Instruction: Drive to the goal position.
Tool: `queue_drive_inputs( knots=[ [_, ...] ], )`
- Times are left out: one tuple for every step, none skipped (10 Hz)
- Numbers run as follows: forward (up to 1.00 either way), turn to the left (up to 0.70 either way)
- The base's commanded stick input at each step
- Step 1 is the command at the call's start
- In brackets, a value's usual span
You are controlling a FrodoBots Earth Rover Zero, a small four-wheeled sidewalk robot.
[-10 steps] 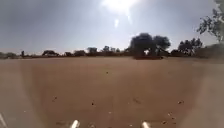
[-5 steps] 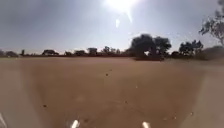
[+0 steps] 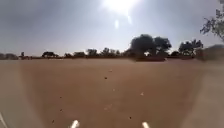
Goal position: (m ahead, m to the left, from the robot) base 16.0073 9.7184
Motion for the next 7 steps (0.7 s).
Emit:
queue_drive_inputs(
  knots=[
    [0.70,0.00],
    [0.70,0.00],
    [0.70,0.00],
    [0.70,0.00],
    [0.70,0.00],
    [0.70,0.00],
    [0.70,0.00]
  ],
)
